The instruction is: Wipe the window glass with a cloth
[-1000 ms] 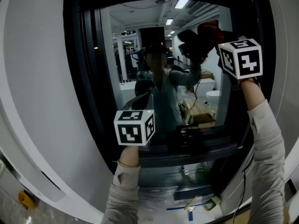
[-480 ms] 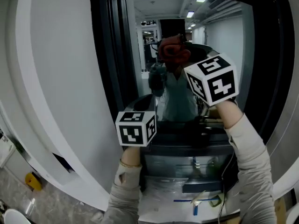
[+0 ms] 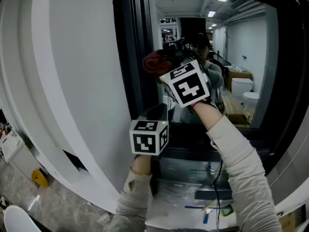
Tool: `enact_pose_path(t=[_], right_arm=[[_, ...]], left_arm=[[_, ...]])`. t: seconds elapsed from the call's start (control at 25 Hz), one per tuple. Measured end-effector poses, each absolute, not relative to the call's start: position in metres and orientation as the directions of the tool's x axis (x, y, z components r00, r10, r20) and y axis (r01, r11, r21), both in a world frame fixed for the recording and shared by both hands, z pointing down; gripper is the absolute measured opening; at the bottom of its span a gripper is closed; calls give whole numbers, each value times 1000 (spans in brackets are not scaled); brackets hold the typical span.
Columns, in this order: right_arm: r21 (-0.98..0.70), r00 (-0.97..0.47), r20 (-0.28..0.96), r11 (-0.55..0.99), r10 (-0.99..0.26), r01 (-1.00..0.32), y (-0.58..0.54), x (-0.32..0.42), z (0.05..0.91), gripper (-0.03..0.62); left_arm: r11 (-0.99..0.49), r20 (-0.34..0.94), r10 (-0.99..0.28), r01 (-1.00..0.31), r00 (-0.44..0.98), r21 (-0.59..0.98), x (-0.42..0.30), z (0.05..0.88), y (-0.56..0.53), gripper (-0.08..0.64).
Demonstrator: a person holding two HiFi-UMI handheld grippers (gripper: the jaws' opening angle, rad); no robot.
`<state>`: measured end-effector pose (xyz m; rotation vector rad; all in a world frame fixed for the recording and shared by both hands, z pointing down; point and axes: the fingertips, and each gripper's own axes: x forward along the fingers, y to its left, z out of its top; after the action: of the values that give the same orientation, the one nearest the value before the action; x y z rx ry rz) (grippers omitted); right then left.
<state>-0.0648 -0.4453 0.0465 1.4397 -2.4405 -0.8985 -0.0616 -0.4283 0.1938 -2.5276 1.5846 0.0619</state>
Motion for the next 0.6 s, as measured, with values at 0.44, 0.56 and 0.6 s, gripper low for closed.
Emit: enact_pose_path(t=[0.44, 0.56, 0.6], right_arm=[[527, -432, -135, 304, -892, -794, -486, -45, 52, 43], [522, -418, -138, 293, -898, -801, -485, -34, 53, 43], [522, -413, -140, 287, -900, -803, -485, -30, 53, 43]], left_arm=[[-425, -114, -892, -897, 438, -123, -63, 199, -431, 3], [-433, -115, -888, -893, 446, -121, -59, 200, -430, 3], [-436, -115, -886, -892, 448, -119, -58, 200, -430, 3]])
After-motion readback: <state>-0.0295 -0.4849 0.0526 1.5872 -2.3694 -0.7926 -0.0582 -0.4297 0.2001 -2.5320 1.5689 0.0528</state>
